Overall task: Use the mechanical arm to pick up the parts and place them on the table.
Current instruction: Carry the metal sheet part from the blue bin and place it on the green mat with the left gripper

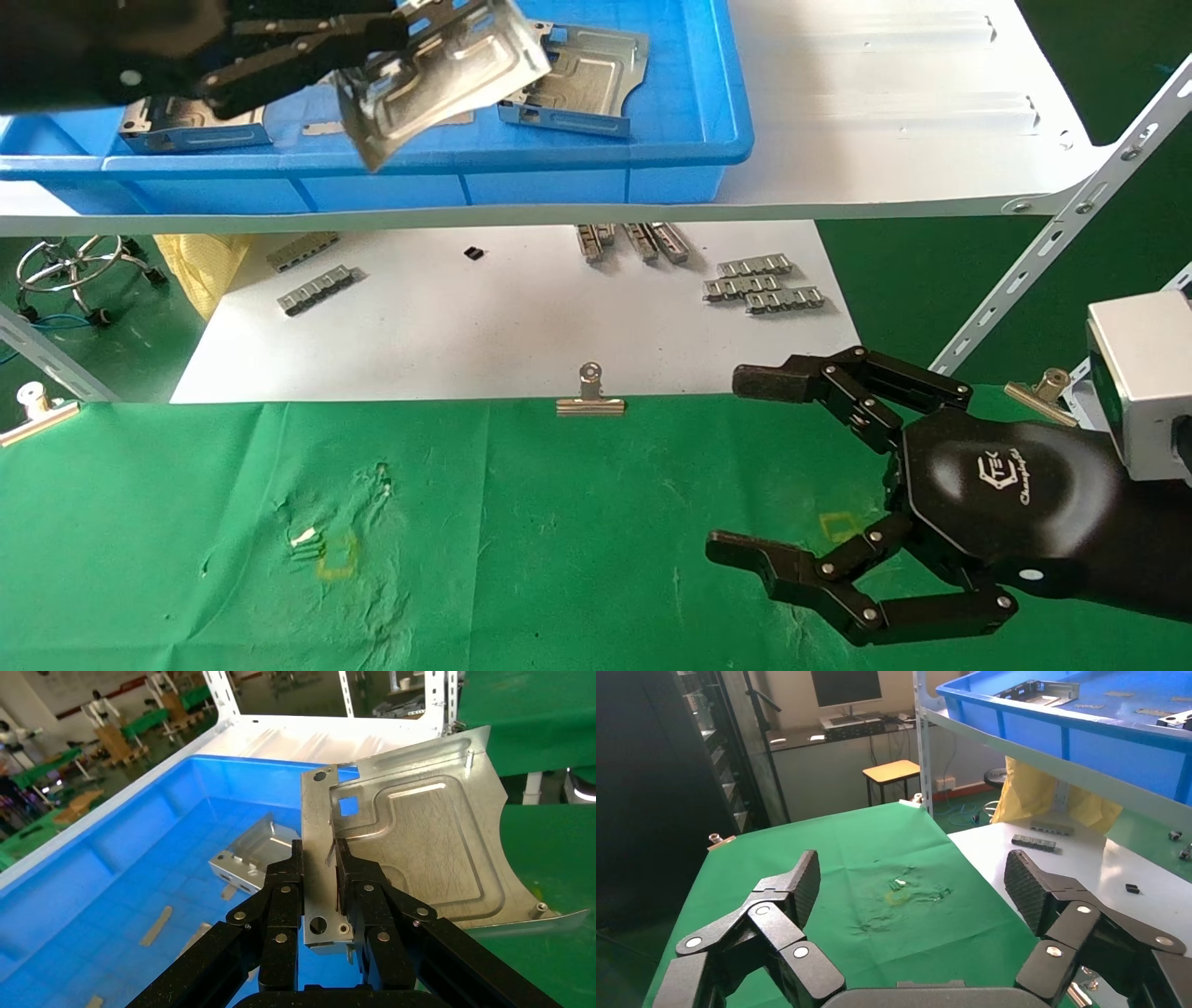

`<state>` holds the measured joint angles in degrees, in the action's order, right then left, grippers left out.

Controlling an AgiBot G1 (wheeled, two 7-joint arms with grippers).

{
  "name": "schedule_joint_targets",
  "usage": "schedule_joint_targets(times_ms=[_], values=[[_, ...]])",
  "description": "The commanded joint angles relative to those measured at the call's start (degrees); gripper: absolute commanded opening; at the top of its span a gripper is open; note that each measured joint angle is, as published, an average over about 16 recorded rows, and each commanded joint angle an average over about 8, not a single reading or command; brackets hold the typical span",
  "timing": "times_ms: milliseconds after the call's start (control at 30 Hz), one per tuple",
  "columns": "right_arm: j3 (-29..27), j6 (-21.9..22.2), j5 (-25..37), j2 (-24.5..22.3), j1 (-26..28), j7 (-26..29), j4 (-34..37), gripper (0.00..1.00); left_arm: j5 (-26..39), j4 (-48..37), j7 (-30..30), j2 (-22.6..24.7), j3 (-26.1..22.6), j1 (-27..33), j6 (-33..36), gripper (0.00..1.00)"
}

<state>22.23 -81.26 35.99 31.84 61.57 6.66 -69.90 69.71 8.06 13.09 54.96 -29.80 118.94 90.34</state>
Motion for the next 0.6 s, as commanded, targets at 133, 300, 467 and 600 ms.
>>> schedule_joint_targets(times_ms=[133, 300, 467, 600], values=[[0.0, 0.0, 0.0, 0.0, 0.0, 0.0, 0.0, 1.00, -2.8, 4.6, 1.8, -3.0, -0.4, -3.1, 1.8, 0.00], [0.0, 0.0, 0.0, 0.0, 0.0, 0.0, 0.0, 1.00, -8.1, 12.7, 1.7, -7.6, -2.8, -8.1, 1.8, 0.00], [0.0, 0.0, 0.0, 0.0, 0.0, 0.0, 0.0, 1.00, -12.5, 19.1, 3.3, -12.1, -6.4, -12.8, 1.6, 0.00], [0.0, 0.0, 0.0, 0.0, 0.0, 0.0, 0.0, 1.00, -14.1, 22.1, 6.6, -14.7, -10.0, -15.7, 1.3, 0.00]])
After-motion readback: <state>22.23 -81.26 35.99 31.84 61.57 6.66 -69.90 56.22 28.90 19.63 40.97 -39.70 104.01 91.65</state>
